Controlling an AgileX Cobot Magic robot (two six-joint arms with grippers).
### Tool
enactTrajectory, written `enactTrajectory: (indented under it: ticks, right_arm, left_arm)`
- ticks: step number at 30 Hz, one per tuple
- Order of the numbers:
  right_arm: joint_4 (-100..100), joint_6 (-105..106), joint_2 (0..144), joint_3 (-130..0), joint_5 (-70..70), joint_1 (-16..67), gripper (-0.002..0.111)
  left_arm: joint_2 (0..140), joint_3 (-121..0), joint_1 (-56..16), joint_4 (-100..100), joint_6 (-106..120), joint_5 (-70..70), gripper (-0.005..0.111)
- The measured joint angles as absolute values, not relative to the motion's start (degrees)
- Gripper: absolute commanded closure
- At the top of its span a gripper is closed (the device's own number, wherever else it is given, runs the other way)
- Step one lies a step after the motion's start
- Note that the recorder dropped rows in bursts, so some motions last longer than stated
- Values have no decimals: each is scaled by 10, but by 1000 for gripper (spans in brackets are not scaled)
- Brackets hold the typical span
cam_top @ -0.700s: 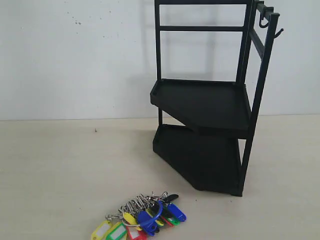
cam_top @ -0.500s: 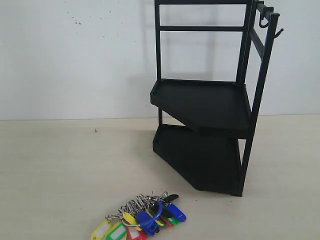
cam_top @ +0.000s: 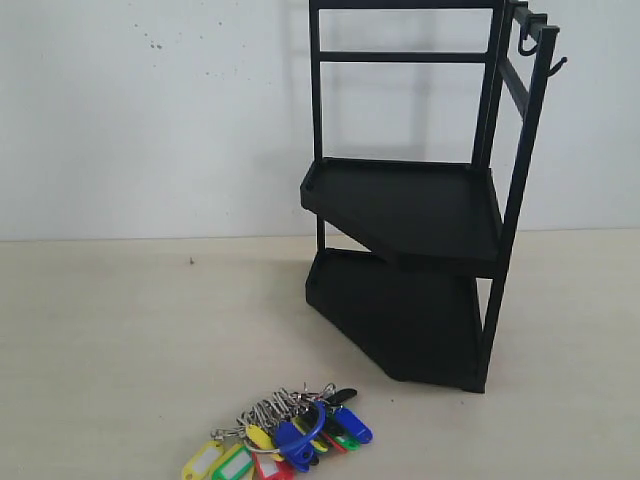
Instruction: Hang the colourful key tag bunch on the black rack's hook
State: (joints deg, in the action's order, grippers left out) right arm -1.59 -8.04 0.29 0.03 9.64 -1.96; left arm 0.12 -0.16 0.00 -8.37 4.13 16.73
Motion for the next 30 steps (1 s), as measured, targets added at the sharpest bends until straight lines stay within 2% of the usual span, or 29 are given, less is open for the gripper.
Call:
enactTrajectory:
  ticks: [18,21,26,30]
  right_arm:
    - [0,-83,0,-1,671,-20,108]
    - [30,-99,0,-36,622,-20,108]
    - [51,-126,10,-173,327,-20,108]
    - [54,-153,71,-254,110,-20,108]
  left_arm:
    - [1,-2,0,-84,41,167,102]
    - [1,-2,0,-84,41,167,102]
    - [1,-2,0,-84,41,167,102]
    - [1,-2,0,-84,41,167,102]
